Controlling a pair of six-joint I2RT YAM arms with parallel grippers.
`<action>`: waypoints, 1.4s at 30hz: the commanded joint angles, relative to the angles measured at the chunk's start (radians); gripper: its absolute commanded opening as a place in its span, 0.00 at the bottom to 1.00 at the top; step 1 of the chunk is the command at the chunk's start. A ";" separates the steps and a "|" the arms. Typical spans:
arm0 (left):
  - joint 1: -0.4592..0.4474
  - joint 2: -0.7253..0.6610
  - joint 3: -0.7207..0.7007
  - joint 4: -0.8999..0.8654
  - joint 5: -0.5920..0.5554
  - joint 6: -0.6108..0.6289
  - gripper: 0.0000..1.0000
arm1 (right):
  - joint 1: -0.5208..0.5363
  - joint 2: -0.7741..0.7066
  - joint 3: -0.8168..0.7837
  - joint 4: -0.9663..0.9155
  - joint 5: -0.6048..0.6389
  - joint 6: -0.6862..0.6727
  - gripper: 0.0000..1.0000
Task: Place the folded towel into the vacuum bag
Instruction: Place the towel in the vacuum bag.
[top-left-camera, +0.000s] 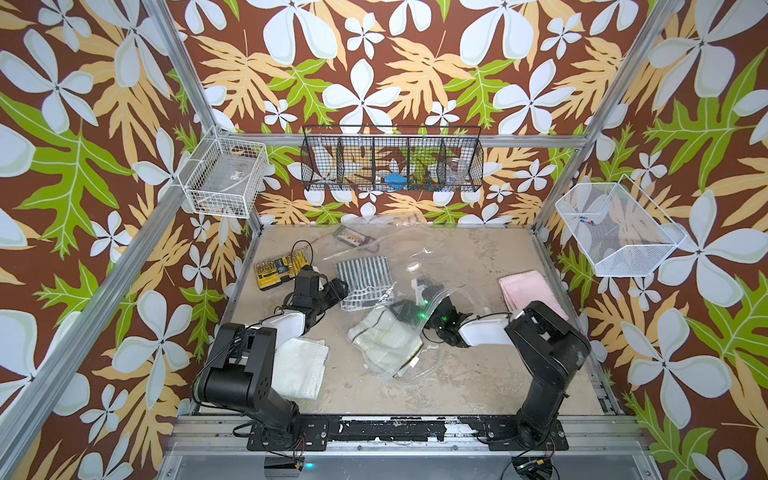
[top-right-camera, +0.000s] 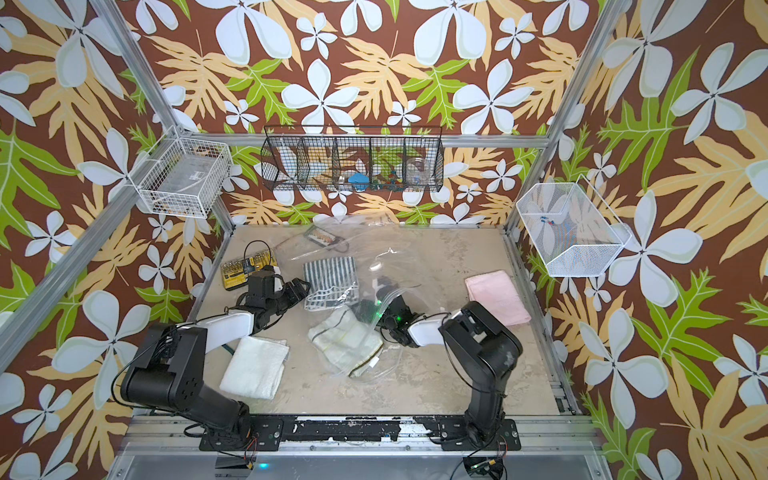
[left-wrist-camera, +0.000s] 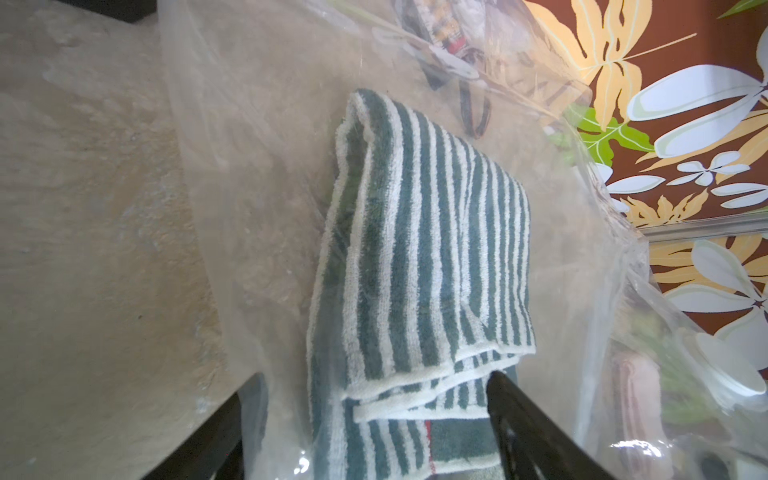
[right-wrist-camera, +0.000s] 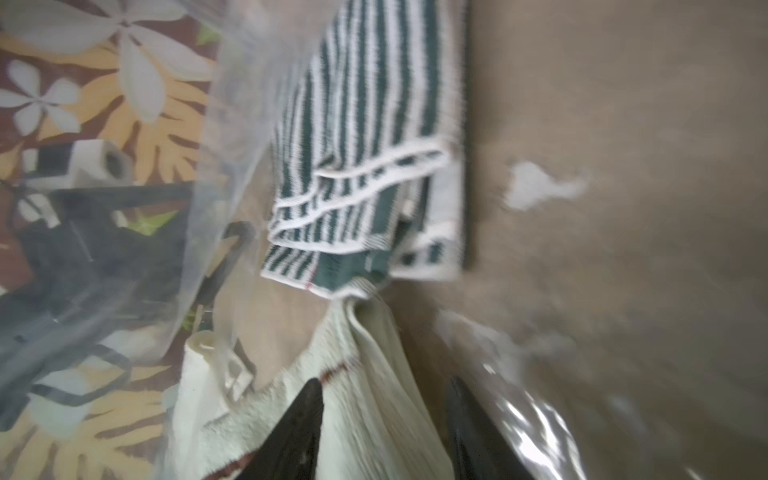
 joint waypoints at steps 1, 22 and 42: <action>-0.007 0.036 0.013 -0.006 0.004 0.005 0.83 | 0.003 -0.103 -0.086 -0.105 0.097 0.067 0.54; -0.095 0.110 0.051 0.026 0.022 -0.012 0.82 | 0.135 -0.318 -0.378 -0.036 0.075 0.212 0.05; -0.160 0.182 0.175 -0.044 0.041 0.009 0.81 | 0.212 -0.251 -0.259 -0.048 0.228 0.407 0.23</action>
